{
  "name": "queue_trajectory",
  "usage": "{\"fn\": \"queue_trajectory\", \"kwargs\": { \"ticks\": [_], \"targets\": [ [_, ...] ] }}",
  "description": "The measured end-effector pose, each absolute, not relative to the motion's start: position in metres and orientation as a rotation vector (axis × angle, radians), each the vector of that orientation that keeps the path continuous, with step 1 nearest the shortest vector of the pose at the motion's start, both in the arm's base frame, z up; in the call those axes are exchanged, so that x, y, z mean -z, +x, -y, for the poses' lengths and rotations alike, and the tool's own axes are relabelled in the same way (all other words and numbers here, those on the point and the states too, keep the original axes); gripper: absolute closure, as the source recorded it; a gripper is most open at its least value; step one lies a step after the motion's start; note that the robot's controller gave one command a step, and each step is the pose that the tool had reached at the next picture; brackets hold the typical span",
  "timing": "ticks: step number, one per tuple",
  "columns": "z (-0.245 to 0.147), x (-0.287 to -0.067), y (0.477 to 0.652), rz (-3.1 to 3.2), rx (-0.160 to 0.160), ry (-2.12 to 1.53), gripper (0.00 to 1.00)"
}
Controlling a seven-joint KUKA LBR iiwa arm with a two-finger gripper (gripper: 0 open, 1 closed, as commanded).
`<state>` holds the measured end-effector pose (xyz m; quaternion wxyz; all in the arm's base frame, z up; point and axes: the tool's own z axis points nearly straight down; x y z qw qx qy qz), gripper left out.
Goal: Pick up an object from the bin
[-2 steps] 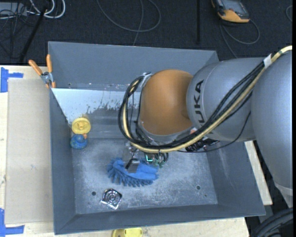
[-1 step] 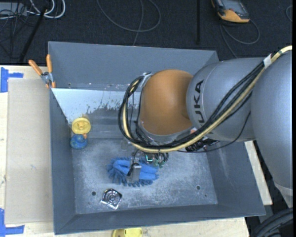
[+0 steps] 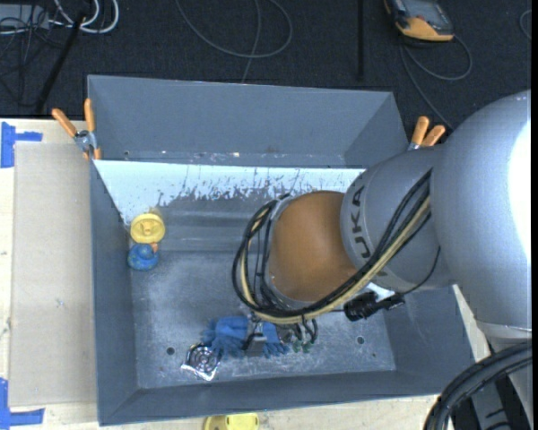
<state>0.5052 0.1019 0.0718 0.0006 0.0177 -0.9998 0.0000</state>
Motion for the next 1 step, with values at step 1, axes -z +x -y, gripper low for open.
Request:
{"fn": "queue_trajectory", "kwargs": {
  "ticks": [1],
  "targets": [
    [-0.1019, -0.0718, 0.5052, 3.140, 0.000, 0.054, 1.00]
  ]
}}
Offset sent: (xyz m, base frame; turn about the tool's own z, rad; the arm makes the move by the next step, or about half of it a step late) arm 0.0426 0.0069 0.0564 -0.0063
